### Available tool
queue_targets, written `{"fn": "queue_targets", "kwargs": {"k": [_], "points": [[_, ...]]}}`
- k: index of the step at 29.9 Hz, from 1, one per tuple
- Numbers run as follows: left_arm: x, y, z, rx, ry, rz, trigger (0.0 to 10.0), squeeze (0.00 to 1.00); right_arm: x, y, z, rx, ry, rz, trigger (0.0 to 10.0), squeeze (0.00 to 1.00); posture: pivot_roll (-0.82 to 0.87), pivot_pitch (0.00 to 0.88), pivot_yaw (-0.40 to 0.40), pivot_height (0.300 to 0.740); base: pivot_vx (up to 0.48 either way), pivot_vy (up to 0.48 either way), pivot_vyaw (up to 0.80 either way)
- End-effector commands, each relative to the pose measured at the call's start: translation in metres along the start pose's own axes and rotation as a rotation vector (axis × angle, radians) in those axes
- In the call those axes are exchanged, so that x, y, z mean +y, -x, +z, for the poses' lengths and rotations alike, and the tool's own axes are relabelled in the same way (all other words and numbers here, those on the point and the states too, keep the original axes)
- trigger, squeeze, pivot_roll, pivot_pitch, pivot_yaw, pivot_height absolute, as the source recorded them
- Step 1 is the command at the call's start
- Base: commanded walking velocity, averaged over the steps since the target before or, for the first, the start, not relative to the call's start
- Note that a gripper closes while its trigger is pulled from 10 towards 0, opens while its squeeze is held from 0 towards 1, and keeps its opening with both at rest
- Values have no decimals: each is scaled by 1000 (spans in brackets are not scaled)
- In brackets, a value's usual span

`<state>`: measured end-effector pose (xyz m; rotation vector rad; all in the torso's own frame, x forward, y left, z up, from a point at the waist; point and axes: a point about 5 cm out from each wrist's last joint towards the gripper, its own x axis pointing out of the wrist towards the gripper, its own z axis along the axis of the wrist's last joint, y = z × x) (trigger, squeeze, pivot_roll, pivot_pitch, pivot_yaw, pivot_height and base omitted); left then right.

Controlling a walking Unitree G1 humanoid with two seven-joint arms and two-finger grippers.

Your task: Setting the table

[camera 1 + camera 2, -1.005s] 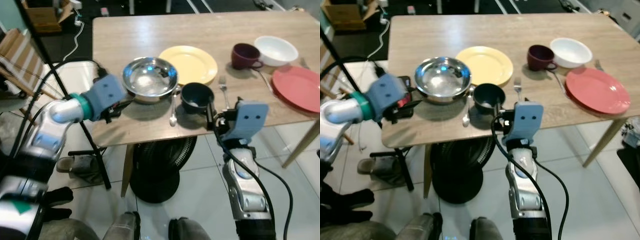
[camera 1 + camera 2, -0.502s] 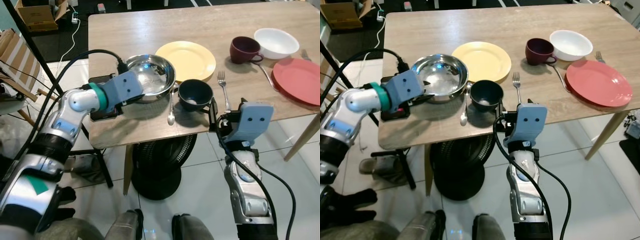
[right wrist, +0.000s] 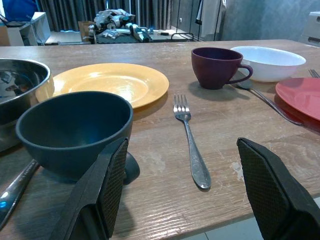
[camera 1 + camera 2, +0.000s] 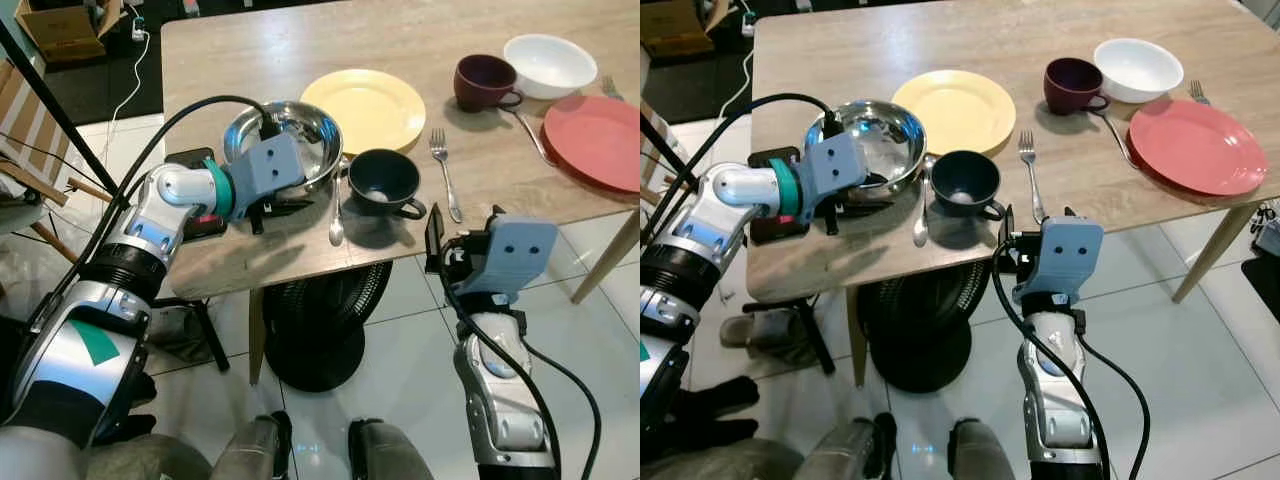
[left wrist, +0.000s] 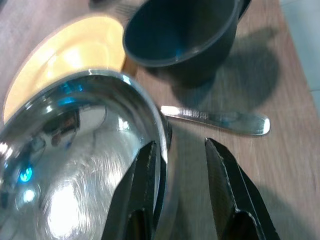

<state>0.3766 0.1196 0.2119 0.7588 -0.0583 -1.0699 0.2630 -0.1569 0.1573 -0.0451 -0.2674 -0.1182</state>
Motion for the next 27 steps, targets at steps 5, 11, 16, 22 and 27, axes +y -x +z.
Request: {"fn": "queue_targets", "kwargs": {"k": [5,11,16,22,27], "points": [[6,9,-10,79,-8,13,10000,0,1,6,-3,36,-1,-3,10000,0,-28,144,95,740,0,0,0],[-3,14,-32,208,51,-18,10000,0,3,5,-4,43,-4,5,10000,0,-13,145,89,740,0,0,0],[-9,14,-43,260,73,-28,10000,0,4,5,-5,45,-5,10,10000,0,-11,141,85,740,0,0,0],[-12,13,-47,276,41,-23,2118,0,3,4,-4,46,-3,13,10000,0,-15,131,83,740,0,0,0],[-9,13,-47,284,-8,13,0,0,3,4,-5,46,-2,13,10000,0,-15,125,82,740,0,0,0]]}}
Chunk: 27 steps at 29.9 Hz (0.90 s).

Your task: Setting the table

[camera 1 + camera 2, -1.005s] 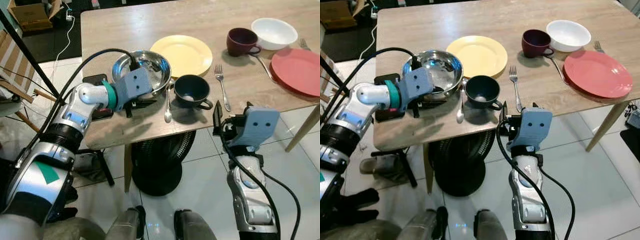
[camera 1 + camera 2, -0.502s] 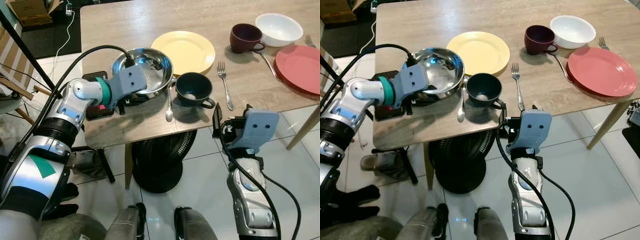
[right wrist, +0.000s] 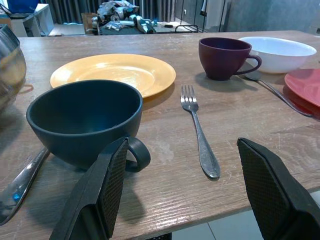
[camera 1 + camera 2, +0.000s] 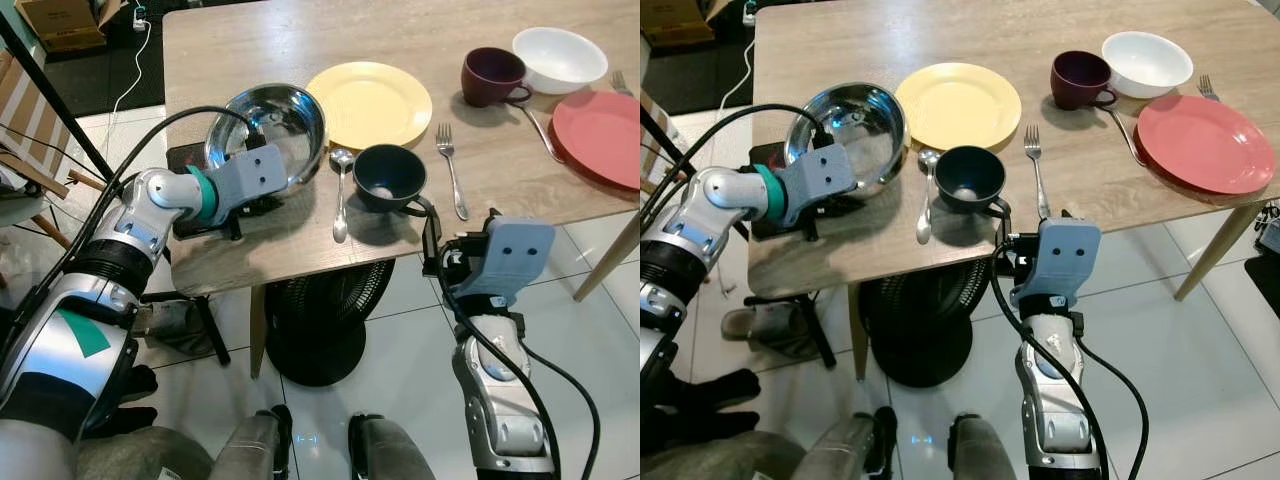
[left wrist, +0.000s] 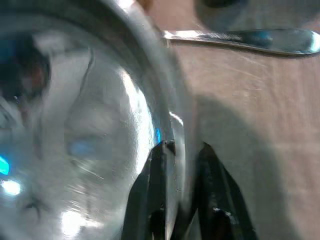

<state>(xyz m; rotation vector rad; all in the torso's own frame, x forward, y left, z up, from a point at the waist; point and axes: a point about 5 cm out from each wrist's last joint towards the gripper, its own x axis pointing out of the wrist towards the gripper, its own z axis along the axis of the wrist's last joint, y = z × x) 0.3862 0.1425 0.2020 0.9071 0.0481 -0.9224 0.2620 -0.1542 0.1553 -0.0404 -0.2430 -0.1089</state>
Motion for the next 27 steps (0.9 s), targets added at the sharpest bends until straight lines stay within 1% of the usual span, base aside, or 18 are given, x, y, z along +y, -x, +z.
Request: {"fn": "queue_targets", "kwargs": {"k": [1,9,10,12,13,14,15,16,17,18,19,20,21,22,23,24,26,27], "points": [[-17,-1,-22,90,28,-58,0,0,0,2,-3,22,3,4,10000,0,-15,125,82,740,0,0,0],[-16,-1,-21,73,28,-21,0,0,1,1,-3,22,4,2,10000,0,-17,122,81,740,0,0,0],[-15,-2,-19,49,25,22,0,0,1,0,-3,22,5,1,10000,0,-16,121,78,740,0,0,0],[-15,-2,-19,49,25,22,0,0,1,0,-3,22,5,1,10000,0,-16,121,78,740,0,0,0],[-14,-3,-17,37,26,41,0,0,0,0,-3,22,5,0,10000,0,-16,121,78,740,0,0,0],[-10,-3,-14,17,29,82,0,0,0,0,-3,22,5,-1,10000,0,-16,120,79,740,0,0,0],[-10,-3,-14,17,29,82,0,0,0,0,-3,22,5,-1,10000,0,-16,120,79,740,0,0,0],[-4,-3,-9,-11,37,139,0,0,0,0,-3,22,4,-2,10000,0,-14,119,79,740,0,0,0],[-4,-3,-9,-11,37,139,0,0,0,0,-3,22,4,-2,10000,0,-14,119,79,740,0,0,0],[3,-2,-1,-45,49,199,10000,0,0,0,-4,23,4,-3,10000,0,-16,115,81,740,0,0,0],[3,-2,-1,-45,49,199,10000,0,0,0,-4,23,4,-3,10000,0,-16,115,81,740,0,0,0],[15,1,12,-111,66,297,10000,0,-1,1,-3,21,3,-14,10000,0,-27,100,85,740,0,0,0],[15,1,12,-111,66,297,10000,0,-1,1,-3,21,3,-14,10000,0,-27,100,85,740,0,0,0],[25,6,26,-181,71,394,10000,0,-4,1,-2,16,3,-34,10000,0,-28,95,84,740,0,0,0],[31,10,39,-241,65,460,10000,0,-8,0,0,11,-1,-59,10000,0,-27,92,82,740,0,0,0],[31,10,39,-241,65,460,10000,0,-8,0,0,11,-1,-59,10000,0,-27,92,82,740,0,0,0],[35,14,53,-310,42,516,10000,0,-13,-2,2,2,-6,-91,10000,0,-30,87,79,740,0,0,0],[35,14,53,-310,42,516,10000,0,-13,-2,2,2,-6,-91,10000,0,-30,87,79,740,0,0,0]]}}
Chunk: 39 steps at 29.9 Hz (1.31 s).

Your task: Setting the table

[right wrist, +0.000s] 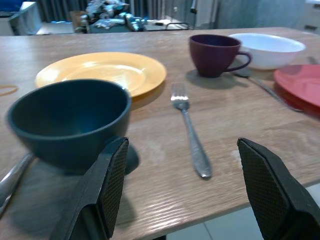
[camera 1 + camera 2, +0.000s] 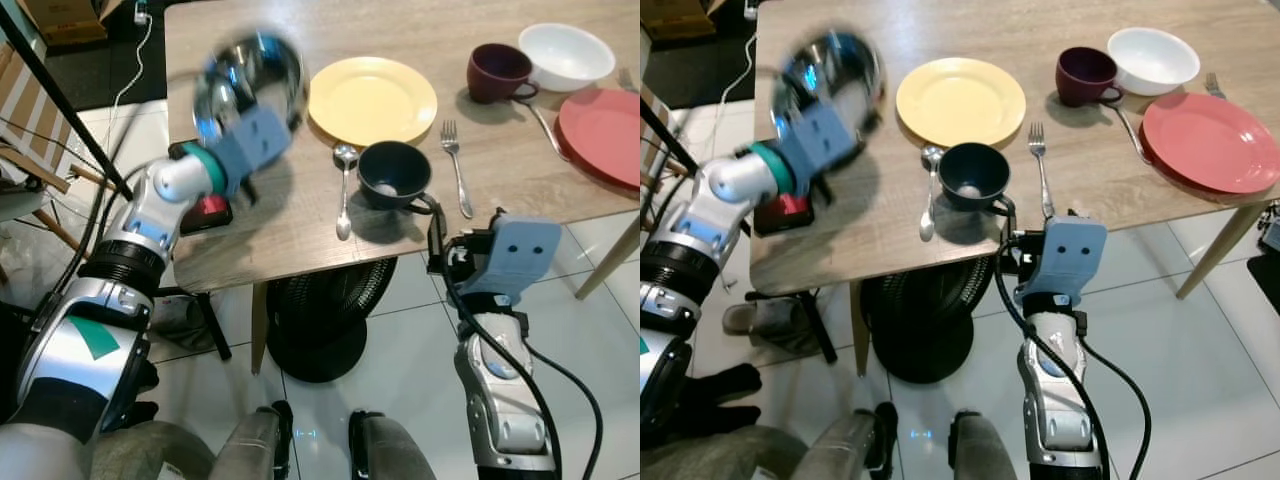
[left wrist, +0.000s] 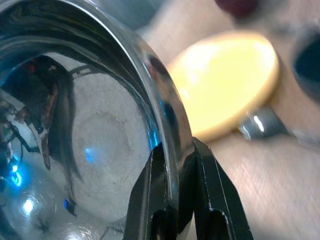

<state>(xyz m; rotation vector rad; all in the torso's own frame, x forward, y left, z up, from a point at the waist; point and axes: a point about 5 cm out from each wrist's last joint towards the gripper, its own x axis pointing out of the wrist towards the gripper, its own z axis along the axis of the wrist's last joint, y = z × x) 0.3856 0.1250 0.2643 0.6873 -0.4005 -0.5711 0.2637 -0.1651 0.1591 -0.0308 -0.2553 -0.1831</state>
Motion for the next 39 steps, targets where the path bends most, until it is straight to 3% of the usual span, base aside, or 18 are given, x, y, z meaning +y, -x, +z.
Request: {"fn": "queue_targets", "kwargs": {"k": [1,8,11,19,21,25,26,39], "points": [[1,-1,8,-50,1,22,10000,0,-5,-1,0,6,-5,-28,10000,0,-29,84,80,740,0,0,0],[-6,-5,22,-140,68,17,10000,0,-12,-4,4,-15,3,-72,10000,0,-35,74,93,740,0,0,0],[-36,2,29,-175,197,-14,10000,0,-23,-3,12,-45,7,-149,10000,0,-40,73,102,740,0,0,0],[-60,23,33,-155,279,52,10000,0,-32,-8,34,-127,35,-176,10000,0,-36,70,99,740,0,0,0],[-65,30,28,-126,291,78,10000,0,-35,-18,48,-180,72,-129,10000,0,-41,61,84,740,0,0,0],[-65,34,25,-107,288,88,10000,0,-35,-25,53,-203,106,-61,10000,0,-38,54,72,740,0,0,0],[-65,43,19,-62,278,87,10000,0,-26,-28,52,-203,154,53,10000,0,-30,48,50,740,0,0,0],[-74,62,0,71,323,133,10000,0,-12,-31,33,-144,205,200,10000,0,-2,31,11,740,0,0,0]]}}
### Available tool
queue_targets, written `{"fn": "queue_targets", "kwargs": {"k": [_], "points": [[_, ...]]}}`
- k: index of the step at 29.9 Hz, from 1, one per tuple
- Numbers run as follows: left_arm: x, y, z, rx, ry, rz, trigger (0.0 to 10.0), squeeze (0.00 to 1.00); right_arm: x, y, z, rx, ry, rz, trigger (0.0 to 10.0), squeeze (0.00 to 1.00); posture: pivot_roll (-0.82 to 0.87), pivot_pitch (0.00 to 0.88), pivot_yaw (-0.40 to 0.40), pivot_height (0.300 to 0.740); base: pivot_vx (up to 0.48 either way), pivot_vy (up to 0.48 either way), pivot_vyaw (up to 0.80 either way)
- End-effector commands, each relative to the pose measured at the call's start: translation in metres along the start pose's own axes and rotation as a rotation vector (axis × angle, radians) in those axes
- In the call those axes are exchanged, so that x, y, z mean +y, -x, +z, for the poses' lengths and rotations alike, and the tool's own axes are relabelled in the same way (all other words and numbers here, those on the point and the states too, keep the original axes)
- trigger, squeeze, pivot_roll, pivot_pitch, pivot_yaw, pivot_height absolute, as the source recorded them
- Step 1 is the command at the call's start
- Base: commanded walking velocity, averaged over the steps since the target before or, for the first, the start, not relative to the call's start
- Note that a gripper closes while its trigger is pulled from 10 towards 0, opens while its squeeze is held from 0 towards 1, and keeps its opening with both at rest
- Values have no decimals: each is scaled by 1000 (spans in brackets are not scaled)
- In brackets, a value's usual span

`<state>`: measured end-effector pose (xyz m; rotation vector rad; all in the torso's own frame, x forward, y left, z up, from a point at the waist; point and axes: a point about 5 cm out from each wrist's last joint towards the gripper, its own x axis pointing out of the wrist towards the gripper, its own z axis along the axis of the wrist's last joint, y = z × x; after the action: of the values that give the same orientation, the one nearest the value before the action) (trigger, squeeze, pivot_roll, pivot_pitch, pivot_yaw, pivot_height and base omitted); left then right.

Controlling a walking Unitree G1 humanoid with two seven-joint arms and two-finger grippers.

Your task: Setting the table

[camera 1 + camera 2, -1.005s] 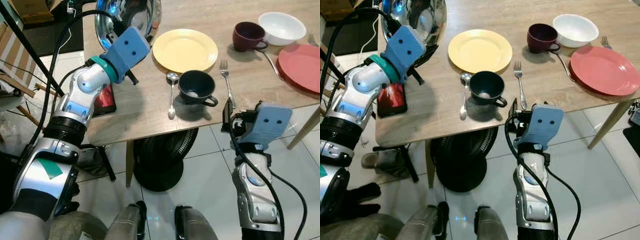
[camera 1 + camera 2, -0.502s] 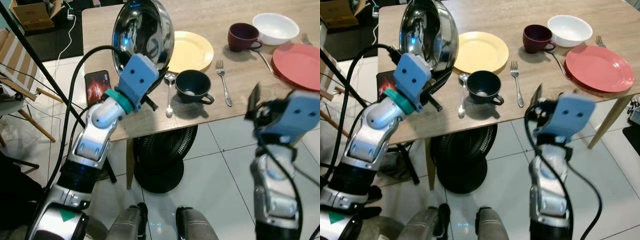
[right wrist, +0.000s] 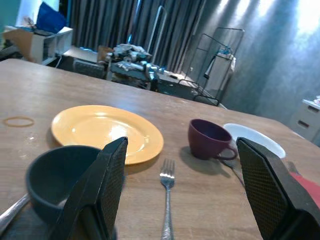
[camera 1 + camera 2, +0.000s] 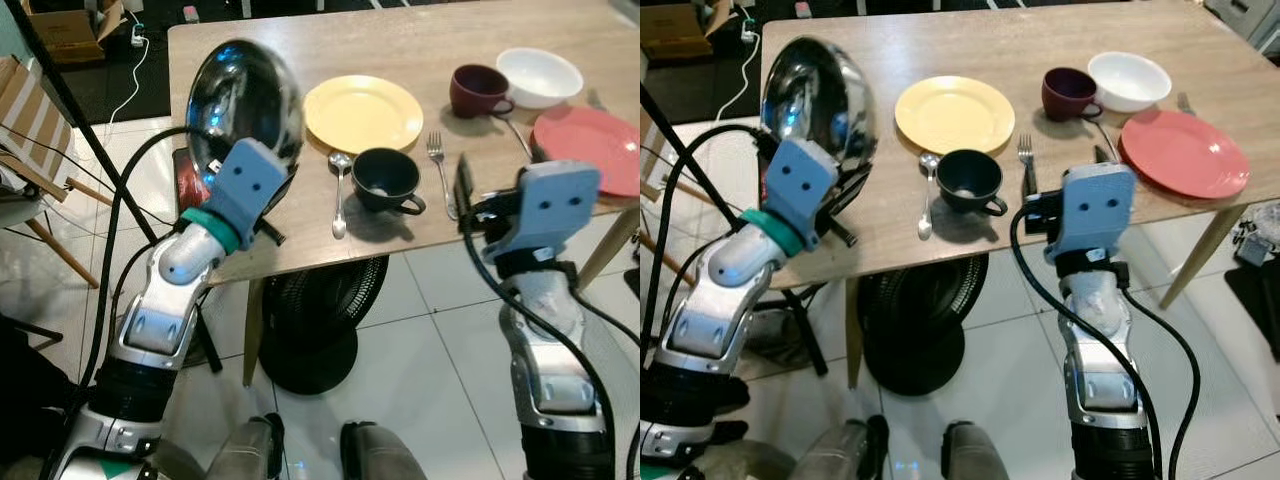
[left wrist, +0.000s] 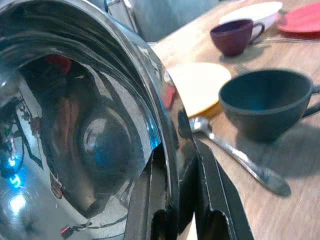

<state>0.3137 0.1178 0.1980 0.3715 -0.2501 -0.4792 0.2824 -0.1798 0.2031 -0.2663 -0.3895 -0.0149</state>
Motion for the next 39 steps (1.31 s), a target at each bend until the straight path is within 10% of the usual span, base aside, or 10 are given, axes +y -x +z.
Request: {"fn": "queue_targets", "kwargs": {"k": [1,26,39], "points": [[0,1,6,-24,-3,14,10000,0,0,1,-4,14,4,11,10000,0,-2,31,11,740,0,0,0],[-2,-11,5,13,74,98,10000,0,4,7,-15,63,-49,-23,10000,0,-30,22,25,740,0,0,0],[-1,-12,8,4,60,97,10000,0,3,7,-19,88,-68,-38,10000,0,-28,23,28,740,0,0,-800]]}}
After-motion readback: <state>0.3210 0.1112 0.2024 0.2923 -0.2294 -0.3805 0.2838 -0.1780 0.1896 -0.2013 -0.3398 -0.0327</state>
